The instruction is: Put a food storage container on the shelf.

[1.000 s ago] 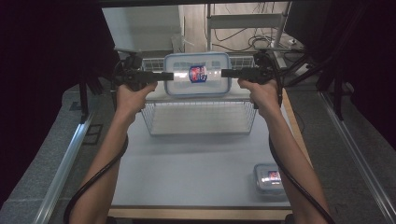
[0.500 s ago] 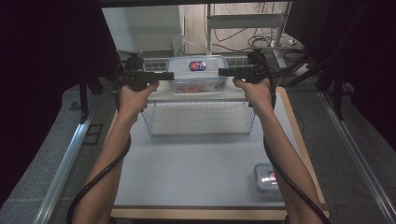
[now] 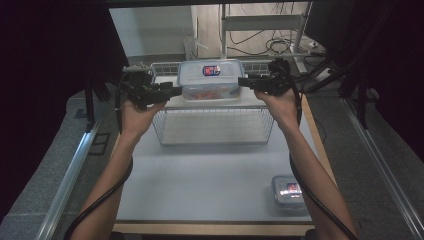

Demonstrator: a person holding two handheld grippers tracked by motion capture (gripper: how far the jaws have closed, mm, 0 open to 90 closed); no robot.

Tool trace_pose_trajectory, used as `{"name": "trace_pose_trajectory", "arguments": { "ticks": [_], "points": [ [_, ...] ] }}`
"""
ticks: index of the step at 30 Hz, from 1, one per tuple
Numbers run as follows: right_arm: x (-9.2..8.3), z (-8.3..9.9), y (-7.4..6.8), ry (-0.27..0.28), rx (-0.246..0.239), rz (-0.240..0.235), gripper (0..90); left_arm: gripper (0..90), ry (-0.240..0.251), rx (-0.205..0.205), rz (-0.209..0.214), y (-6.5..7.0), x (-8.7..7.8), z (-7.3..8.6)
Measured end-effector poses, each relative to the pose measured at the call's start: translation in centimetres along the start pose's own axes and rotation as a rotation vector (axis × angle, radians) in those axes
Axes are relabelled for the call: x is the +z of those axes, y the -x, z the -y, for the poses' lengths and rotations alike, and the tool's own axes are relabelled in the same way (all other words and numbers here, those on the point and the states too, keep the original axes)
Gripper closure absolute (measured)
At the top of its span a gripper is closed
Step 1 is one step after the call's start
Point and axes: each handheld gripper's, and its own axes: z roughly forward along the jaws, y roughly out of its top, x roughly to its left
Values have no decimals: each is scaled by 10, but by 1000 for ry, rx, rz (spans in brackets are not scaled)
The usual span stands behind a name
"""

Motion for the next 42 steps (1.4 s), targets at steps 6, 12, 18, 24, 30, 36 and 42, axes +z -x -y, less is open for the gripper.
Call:
{"name": "trace_pose_trajectory", "arguments": {
  "ticks": [6, 12, 18, 24, 30, 36, 42],
  "points": [
    [-8, 12, -8, 7, -54, -1, 459, 383, -4, 105, -41, 17, -1, 16],
    [-12, 25, -15, -8, -85, -1, 375, 261, -19, 158, -62, 29, -1, 30],
    [-16, 38, -22, -25, -120, 1, 312, 192, -23, 141, -38, 36, -3, 45],
    [-17, 53, -28, -57, -164, 12, 260, 117, -34, 134, -31, 45, -5, 59],
    [-16, 67, -32, -77, -176, 7, 214, 91, -43, 133, -12, 52, -9, 72],
    [-18, 80, -38, -91, -189, -1, 174, 77, -40, 125, -3, 57, -14, 86],
    [-23, 95, -44, -100, -208, -5, 133, 68, -43, 147, -18, 63, -18, 101]
  ]
}}
